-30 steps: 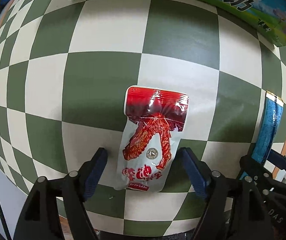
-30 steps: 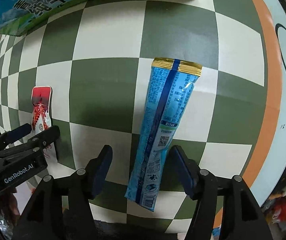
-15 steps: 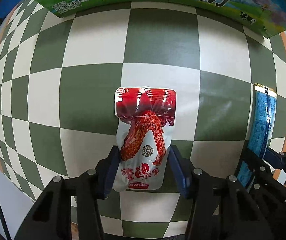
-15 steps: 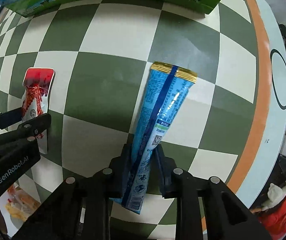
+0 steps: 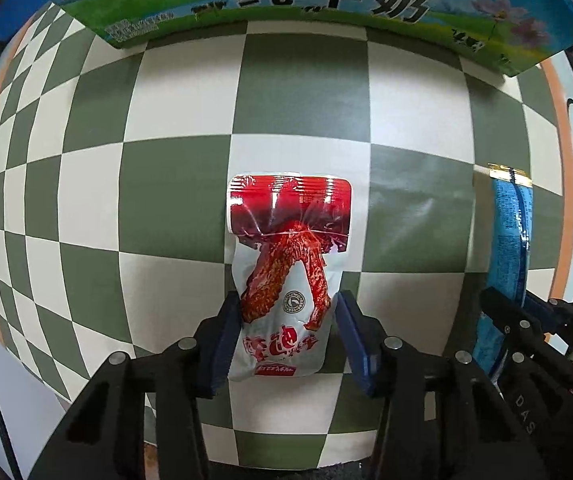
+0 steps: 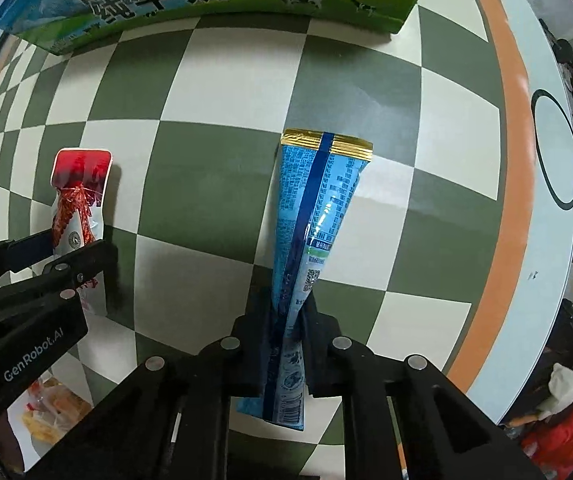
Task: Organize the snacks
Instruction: 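Lift both held packets off the table and raise them toward the box, then carry both held packets over the cardboard box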
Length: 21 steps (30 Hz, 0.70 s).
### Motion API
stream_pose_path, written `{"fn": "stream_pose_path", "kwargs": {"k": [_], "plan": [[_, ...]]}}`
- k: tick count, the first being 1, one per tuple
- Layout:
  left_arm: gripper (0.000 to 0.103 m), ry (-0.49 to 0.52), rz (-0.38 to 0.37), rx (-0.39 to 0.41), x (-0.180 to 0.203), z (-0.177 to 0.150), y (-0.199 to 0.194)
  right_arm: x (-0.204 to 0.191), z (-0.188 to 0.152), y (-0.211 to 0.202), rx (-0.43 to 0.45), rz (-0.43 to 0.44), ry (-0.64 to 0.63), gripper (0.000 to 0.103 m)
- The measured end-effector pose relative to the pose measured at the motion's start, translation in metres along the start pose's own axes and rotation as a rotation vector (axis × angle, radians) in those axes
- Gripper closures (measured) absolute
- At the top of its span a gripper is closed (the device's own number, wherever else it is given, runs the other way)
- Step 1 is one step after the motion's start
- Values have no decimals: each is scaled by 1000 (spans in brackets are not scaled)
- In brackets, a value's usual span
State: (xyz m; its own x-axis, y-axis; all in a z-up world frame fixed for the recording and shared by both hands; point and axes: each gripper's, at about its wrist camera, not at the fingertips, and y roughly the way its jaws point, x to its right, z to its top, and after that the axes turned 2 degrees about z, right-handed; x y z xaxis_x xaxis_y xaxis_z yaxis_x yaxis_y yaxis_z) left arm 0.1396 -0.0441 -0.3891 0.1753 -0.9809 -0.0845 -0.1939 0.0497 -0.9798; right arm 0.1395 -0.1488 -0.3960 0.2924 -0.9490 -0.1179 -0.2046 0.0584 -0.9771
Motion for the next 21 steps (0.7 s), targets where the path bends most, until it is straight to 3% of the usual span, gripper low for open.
{"fn": "stream_pose_path", "kwargs": {"k": [13,21], "plan": [[59,9,-29,43,-12,-3,-29,11,-13,-21,38,49,5,89],[59,12,-68,104,-22,-12,-65,29,-12,-63,93,92,10,89]]}}
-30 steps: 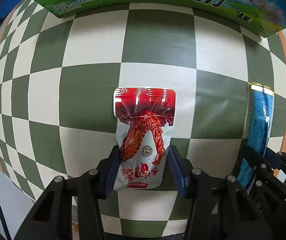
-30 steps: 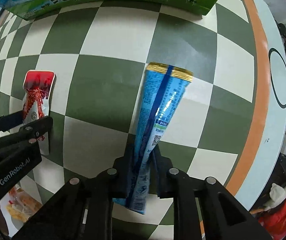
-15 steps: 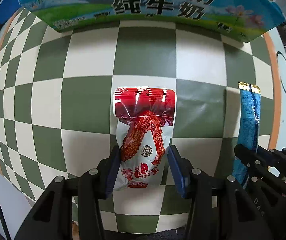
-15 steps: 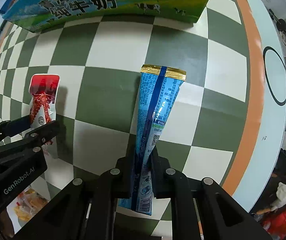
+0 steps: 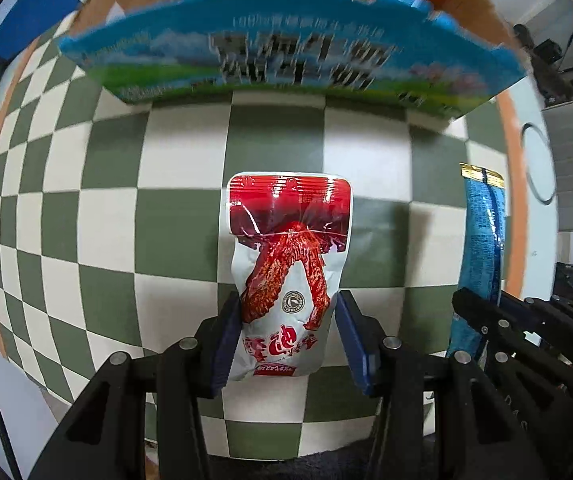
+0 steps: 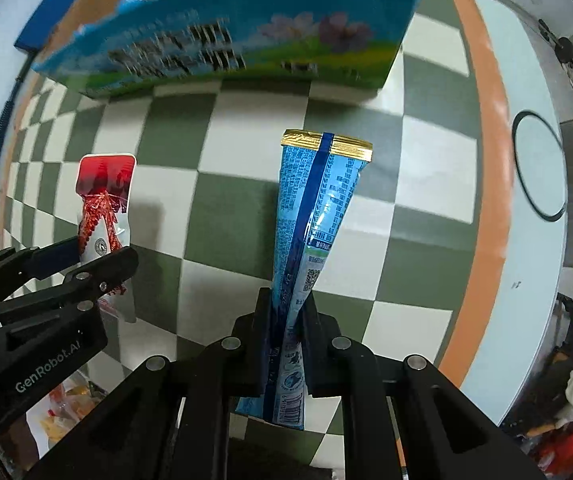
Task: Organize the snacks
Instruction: 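Carry both held packets over the cardboard box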
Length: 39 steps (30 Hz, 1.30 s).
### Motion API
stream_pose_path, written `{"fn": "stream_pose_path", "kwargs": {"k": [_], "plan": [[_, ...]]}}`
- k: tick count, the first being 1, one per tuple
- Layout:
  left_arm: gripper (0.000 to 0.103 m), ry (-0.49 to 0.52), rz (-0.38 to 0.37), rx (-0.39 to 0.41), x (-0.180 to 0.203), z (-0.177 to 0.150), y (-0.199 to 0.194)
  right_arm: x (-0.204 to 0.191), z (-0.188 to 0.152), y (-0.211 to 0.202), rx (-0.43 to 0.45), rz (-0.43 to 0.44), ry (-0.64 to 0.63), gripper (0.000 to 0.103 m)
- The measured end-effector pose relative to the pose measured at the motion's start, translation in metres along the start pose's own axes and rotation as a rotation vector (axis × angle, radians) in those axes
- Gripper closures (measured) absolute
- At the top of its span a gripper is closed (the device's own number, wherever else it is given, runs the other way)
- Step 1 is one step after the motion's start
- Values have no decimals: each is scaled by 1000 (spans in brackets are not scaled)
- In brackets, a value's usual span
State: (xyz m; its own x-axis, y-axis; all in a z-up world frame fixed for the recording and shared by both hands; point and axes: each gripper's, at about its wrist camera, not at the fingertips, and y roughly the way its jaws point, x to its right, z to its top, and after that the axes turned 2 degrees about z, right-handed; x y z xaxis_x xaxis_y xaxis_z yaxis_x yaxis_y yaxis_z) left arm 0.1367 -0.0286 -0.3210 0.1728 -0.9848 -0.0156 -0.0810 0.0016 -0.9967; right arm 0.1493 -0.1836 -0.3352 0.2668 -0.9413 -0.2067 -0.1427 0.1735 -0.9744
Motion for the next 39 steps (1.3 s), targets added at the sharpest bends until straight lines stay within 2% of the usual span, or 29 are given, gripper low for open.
{"fn": "stream_pose_path", "kwargs": {"k": [7,13,19,23,30,34,39], "plan": [[59,6,-43,99,1,5,-59,5,4,-64,95,53,10,89],[59,13,-97,167,9,25,-103,0,29,-113,172,99,-3,89],[59,10,-108,229,6,70,-134,-11,77,-152,264,129,-24,89],[59,20,-56,257,-5,108,-144,-13,112,-174,322,112,-36,89],[59,-10,-7,200,-32,170,-122,-14,181,-175,366,66,-28,89],[59,-29,3,139,-47,199,-99,-7,218,-152,340,48,4,89],[59,-41,9,54,-59,222,-67,6,244,-110,270,33,43,89]]}}
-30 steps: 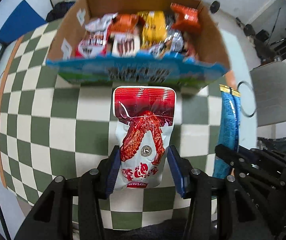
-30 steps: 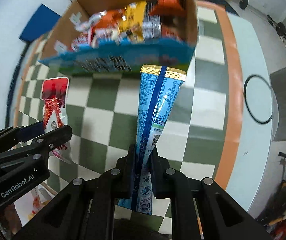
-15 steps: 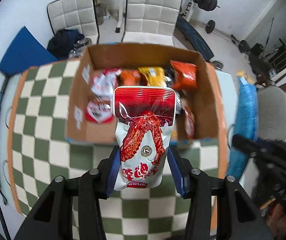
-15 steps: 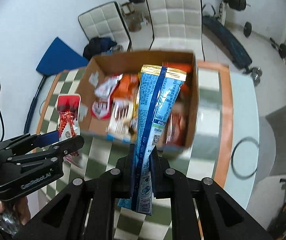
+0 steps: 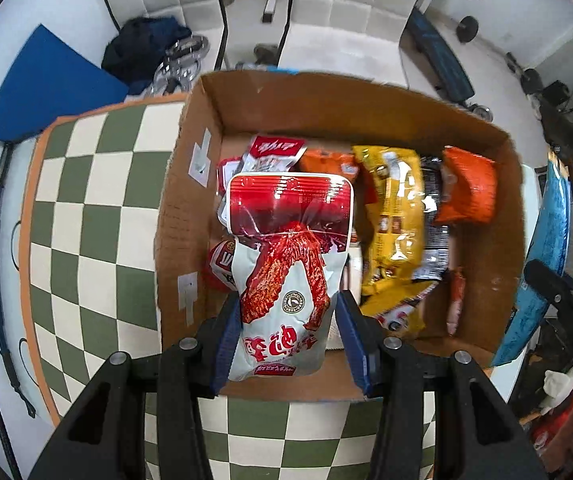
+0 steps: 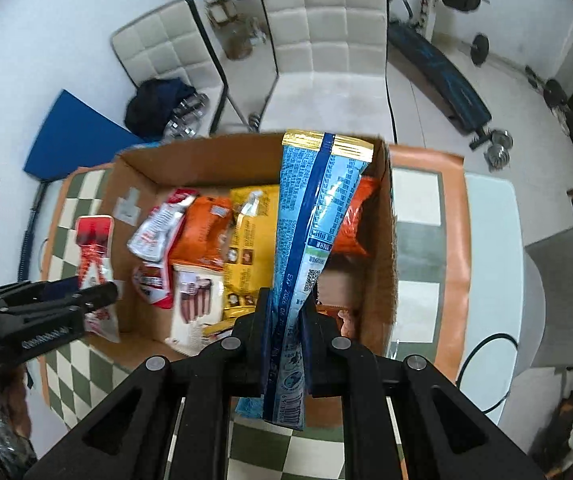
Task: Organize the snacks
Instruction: 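Carry both held packets over the cardboard box, then lower both packets into the box and open both tools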
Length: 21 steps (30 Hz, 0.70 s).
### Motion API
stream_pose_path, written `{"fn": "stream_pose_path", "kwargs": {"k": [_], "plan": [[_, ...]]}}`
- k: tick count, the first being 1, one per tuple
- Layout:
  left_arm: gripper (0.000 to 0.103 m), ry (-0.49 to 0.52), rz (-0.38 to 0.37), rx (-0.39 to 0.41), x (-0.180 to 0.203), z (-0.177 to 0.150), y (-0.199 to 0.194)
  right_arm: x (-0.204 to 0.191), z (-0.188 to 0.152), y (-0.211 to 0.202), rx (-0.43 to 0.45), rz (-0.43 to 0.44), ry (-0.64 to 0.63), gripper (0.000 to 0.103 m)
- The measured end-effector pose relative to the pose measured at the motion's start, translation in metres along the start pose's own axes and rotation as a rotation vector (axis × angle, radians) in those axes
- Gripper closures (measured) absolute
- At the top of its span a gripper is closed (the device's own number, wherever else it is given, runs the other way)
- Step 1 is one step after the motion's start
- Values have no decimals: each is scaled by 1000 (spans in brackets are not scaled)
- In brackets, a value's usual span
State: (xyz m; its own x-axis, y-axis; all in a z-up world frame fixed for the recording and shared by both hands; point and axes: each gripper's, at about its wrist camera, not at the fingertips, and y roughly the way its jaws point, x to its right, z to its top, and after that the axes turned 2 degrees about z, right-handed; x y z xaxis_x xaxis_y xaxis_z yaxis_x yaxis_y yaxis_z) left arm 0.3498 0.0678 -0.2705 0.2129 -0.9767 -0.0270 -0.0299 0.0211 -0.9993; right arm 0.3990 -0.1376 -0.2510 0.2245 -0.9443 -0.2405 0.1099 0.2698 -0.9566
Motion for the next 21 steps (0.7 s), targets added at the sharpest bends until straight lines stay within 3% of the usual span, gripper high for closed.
{"fn": "stream_pose_path", "kwargs": {"k": [12,21], "plan": [[58,-29,-21,-205,-15,6,75,16,-7,73,-118,-6,46,89],[52,-38,-26,-262,-21,-2,95,17,-8,90,-154,-12,52,88]]}}
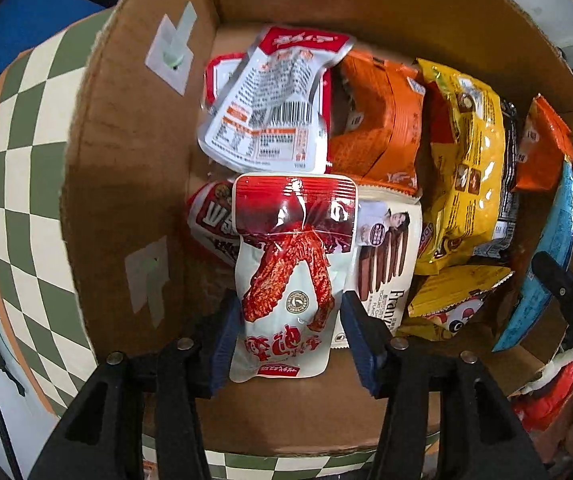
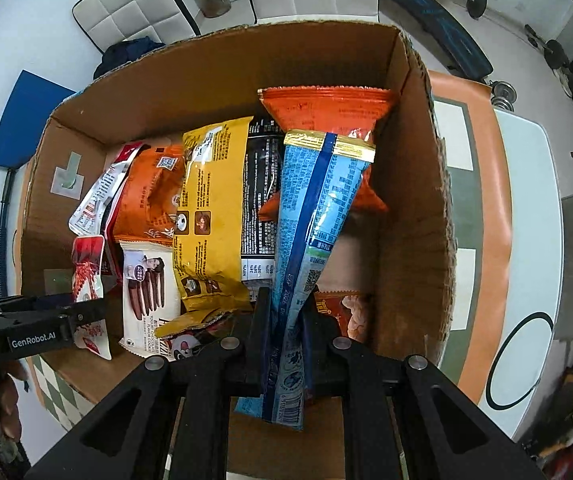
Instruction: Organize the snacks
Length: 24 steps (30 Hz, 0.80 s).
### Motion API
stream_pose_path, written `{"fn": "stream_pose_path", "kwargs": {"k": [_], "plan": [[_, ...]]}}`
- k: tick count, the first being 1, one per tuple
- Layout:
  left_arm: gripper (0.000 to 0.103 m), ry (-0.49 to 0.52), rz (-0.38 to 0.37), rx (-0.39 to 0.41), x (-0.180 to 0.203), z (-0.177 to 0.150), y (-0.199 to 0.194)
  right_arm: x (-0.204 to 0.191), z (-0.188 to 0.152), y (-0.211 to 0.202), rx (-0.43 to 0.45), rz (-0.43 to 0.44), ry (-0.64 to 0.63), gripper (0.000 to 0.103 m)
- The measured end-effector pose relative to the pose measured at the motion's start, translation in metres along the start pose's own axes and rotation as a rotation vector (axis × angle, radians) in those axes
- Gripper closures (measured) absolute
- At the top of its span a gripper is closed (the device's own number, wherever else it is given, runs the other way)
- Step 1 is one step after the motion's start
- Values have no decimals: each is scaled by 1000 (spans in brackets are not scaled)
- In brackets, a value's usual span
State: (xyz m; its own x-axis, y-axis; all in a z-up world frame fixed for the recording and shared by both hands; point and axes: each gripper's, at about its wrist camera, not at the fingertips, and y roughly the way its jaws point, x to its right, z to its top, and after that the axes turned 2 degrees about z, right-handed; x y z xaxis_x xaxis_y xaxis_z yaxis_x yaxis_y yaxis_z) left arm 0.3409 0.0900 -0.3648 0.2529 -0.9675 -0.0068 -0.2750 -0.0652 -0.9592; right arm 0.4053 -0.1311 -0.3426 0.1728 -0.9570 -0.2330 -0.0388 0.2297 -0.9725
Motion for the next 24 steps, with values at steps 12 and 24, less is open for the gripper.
{"fn": "stream_pose_path", "kwargs": {"k": [12,24], "plan": [[22,-6,-23,47,-10,-9,-18,-8,-2,-9,-18,-14,-5,33],[1,29,57,196,4,-28,-61,-10,-14,-31,-1,-47,32,2]]}}
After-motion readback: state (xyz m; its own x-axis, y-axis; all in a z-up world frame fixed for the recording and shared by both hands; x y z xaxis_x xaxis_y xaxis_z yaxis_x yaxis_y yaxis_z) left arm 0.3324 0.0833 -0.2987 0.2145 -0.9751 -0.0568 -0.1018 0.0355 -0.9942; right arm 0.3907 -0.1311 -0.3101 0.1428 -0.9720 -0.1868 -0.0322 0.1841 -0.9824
